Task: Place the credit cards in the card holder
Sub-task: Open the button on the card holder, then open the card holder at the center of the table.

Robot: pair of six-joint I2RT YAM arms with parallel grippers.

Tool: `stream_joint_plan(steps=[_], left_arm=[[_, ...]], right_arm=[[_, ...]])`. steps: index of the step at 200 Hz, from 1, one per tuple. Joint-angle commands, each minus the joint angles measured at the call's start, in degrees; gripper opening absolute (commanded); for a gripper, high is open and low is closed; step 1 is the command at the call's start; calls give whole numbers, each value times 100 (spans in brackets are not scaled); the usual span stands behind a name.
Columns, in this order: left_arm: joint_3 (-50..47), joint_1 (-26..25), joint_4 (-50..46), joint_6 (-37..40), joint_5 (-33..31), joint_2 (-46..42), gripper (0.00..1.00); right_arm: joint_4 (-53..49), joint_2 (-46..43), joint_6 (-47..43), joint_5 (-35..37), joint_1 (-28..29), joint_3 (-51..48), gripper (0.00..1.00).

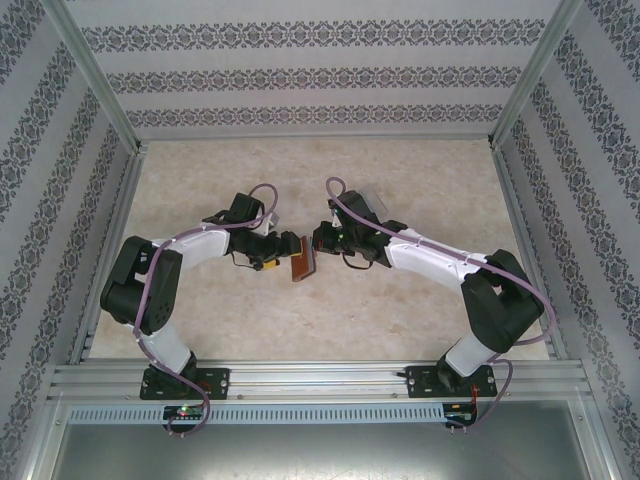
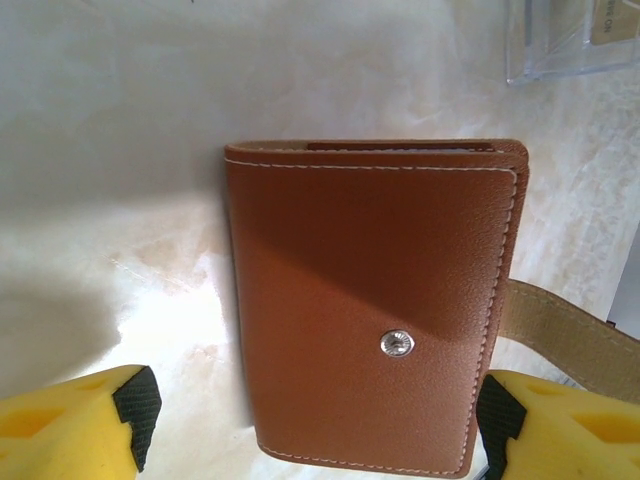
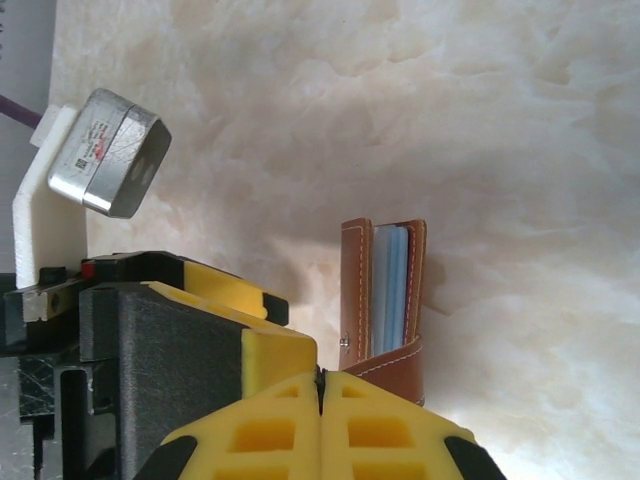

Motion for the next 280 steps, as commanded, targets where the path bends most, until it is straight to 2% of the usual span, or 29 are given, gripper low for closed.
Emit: stream_joint_plan(steps=[1,23,50,75,89,121,163,195,255,280], left_arm=[[-43,81,41,92,38,-247,84],[-77,164,68,93,150,-261,84],[-302,227,549,-73,443,-385,85],[-163,249,451,-69,442,-286,84],[-174,257,423,-18,287,-232,81],[-118,255,135,194,-14,10,68],[-241,269,298,133,-68,-219,77],[-560,394,1124,-289,134,-664,86],[-510,447,1114,-242,347,-569,86],[-481,442,1083,-200,290,-452,85]], right_arm=[[248,-148,157,-318,-55,34,0],[215,-272,153,-262,-58,32,0],[81,-315,109,-226,-78,127,0],[132,-172,206,-266,-123,127,0],[162,-65,216,-348,-132,147,0],[131,37,214,-347,-168,99,0],[147,-33,172,-382,-163,48,0],[116,-25,164,-423,-128,223,0],[64,-38,169,-489,-49,408,0],[-12,-69,83,-313,-26,387,0]])
